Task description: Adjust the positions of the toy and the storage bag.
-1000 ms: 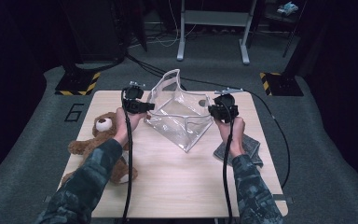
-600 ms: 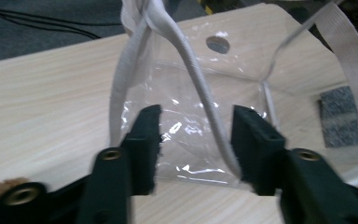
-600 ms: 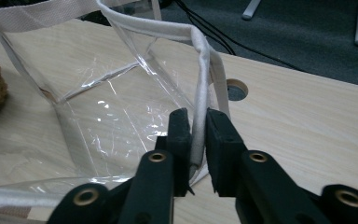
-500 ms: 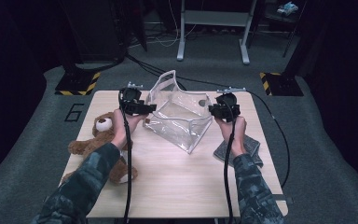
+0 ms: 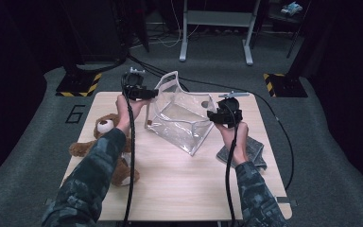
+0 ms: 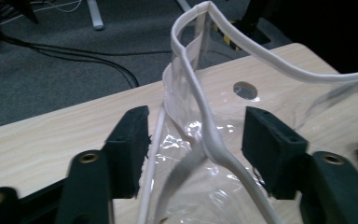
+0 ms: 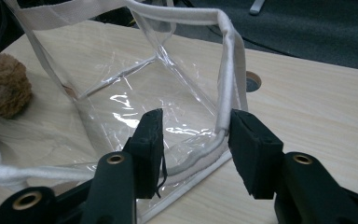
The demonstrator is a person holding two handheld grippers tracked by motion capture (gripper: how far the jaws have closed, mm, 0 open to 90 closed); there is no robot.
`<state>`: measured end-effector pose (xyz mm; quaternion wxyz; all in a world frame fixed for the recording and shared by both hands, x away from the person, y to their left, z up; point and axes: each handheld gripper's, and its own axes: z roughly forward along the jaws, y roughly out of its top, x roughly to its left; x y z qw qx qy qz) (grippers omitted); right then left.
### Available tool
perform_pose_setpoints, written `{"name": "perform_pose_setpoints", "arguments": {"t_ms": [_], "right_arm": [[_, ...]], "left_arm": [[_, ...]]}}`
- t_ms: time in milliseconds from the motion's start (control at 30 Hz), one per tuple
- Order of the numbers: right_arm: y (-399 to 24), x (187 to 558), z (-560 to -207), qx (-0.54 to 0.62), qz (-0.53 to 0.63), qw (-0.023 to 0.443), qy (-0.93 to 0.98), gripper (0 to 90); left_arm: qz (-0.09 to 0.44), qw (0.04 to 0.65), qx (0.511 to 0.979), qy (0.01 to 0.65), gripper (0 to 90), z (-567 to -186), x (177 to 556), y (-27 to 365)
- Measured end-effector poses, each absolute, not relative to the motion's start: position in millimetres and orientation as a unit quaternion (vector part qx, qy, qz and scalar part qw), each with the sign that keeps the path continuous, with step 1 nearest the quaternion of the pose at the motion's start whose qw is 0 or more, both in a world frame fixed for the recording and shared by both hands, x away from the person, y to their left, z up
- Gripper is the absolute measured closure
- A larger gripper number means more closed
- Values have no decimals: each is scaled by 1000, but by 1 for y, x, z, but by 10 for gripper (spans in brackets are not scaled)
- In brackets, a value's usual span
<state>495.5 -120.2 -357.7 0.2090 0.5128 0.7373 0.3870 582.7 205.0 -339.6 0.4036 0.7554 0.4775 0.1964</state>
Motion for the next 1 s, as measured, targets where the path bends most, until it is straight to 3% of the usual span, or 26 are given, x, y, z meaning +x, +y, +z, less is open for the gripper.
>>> {"name": "perform_pose_setpoints", "arguments": {"t_ms": [33,167,300,800,900,1000], "right_arm": [[-120,496,-358,516,387,207,736,599],[-128,499,-364,517,386,203,736,752],[-132,503,-366,515,388,206,736,821],[-139,533,-363,527,370,220,733,848],[-141,541,-363,524,371,213,736,839],[-139,540,-362,531,369,207,734,787]], "left_arm": [[189,406,757,476,513,-340,585,206],[186,398,776,453,748,-341,584,199],[194,384,782,450,792,-340,576,200],[145,399,776,466,778,-337,537,210],[145,402,774,467,727,-336,539,209],[143,401,771,474,589,-334,544,211]]}}
